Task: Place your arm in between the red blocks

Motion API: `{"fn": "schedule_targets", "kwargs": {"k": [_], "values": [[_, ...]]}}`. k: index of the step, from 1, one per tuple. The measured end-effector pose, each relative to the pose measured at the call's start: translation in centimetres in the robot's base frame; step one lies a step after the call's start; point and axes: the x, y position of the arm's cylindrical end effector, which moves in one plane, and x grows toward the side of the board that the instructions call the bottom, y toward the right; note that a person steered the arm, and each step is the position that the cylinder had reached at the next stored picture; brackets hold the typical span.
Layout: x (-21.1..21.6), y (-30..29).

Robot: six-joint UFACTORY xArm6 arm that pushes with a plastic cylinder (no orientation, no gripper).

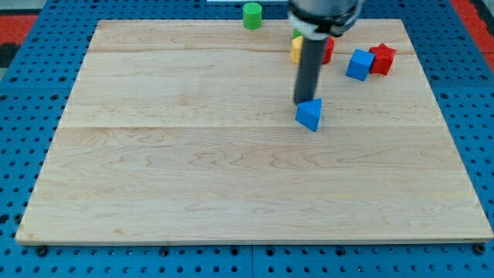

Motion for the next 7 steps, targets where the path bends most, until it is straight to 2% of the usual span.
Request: {"fn": "schedule_targets", "kwargs": {"k": [1,2,3,4,5,7], "values": [[0.2,1.9],[0.7,-1.3],[0.8,-0.2],[2.7,5.8],[6.6,7.9],[10.6,10.1]]}}
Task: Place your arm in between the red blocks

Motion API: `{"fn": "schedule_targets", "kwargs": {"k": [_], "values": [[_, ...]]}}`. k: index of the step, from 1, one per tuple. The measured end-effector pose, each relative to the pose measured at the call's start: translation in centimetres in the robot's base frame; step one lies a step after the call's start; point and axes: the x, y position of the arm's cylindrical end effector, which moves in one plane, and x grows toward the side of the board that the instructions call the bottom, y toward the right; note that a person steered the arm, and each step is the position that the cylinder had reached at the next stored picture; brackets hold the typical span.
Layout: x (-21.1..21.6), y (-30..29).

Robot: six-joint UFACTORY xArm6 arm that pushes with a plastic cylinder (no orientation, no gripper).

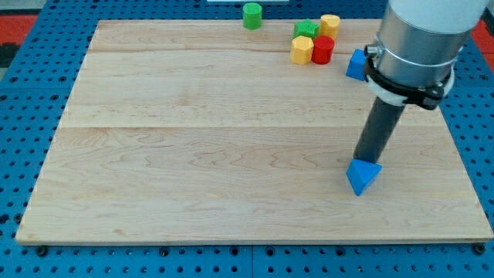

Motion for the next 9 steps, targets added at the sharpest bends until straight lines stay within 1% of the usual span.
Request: {"fn": "schedule_targets", "kwargs": {"k": [1,2,3,4,5,6,7,8,9], "values": [[-3.0,6.3],[-9.9,15.2],[-17.2,16.4],[-19.7,12.2],[-21.4,6.7],[-22.4,2.8],[-20.6,-2.7],[-20.8,-2.2],[-22.8,-1.1]]}}
